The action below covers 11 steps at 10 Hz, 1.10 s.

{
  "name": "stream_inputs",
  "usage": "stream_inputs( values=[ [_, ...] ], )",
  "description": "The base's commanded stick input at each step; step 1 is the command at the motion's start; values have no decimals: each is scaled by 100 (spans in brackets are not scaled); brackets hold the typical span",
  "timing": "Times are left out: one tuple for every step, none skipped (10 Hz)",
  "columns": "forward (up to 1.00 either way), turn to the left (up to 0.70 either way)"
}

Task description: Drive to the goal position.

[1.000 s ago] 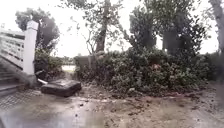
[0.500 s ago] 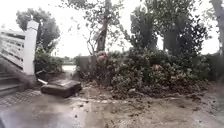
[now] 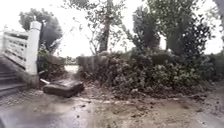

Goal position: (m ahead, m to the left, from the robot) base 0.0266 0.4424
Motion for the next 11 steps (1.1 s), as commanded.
stream_inputs(
  values=[
    [3, 13],
    [3, 13],
    [3, 13],
    [3, 13],
    [3, 13],
    [3, 13],
    [3, 13],
    [3, 13],
    [3, 13],
    [3, 13],
    [3, 13]
  ],
)
